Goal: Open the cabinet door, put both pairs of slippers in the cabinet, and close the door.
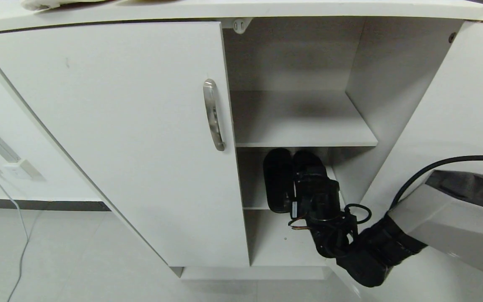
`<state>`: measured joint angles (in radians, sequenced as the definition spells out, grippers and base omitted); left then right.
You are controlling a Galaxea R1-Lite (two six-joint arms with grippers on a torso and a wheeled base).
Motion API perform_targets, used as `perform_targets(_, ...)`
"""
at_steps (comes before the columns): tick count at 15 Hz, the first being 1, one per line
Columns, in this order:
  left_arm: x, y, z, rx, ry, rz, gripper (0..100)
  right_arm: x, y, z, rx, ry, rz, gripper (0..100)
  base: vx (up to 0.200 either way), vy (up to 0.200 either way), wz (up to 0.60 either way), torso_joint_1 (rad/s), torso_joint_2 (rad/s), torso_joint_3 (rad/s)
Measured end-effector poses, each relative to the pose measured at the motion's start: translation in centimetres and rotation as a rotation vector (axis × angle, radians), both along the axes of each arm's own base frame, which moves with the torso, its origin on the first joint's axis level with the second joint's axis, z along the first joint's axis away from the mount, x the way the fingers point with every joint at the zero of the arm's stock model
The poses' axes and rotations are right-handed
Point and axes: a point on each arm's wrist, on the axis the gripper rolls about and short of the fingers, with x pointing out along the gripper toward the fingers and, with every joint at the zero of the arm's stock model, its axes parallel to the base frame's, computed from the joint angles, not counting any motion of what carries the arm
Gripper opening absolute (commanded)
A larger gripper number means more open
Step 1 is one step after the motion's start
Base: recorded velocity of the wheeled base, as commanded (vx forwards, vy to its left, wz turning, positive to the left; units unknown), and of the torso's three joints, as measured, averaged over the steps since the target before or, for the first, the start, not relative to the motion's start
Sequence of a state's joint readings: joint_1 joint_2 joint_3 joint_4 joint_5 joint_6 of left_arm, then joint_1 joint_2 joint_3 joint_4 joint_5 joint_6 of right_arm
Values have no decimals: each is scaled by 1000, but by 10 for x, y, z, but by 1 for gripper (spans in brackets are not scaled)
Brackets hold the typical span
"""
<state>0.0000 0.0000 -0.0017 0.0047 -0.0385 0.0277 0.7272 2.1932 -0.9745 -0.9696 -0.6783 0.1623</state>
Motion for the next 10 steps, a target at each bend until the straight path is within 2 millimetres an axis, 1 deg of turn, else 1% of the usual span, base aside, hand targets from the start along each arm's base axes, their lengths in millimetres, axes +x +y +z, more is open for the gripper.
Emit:
perform_targets(2, 0, 0, 0, 0, 0, 0, 0, -26, -3, 10, 27, 9, 34, 100, 0, 0, 0, 0, 0, 0)
perform_targets(3, 0, 0, 0, 0, 0, 0, 0, -34, -3, 15, 36, 6, 47, 100, -200, 0, 0, 7, 2, 2)
perform_targets(6, 0, 0, 0, 0, 0, 0, 0, -43, -4, 23, 43, -2, 65, 100, -200, 0, 0, 2, 7, 5)
perform_targets(10, 0, 0, 0, 0, 0, 0, 0, -49, -2, 24, 41, -1, 79, 100, -200, 0, 0, -2, 1, 0)
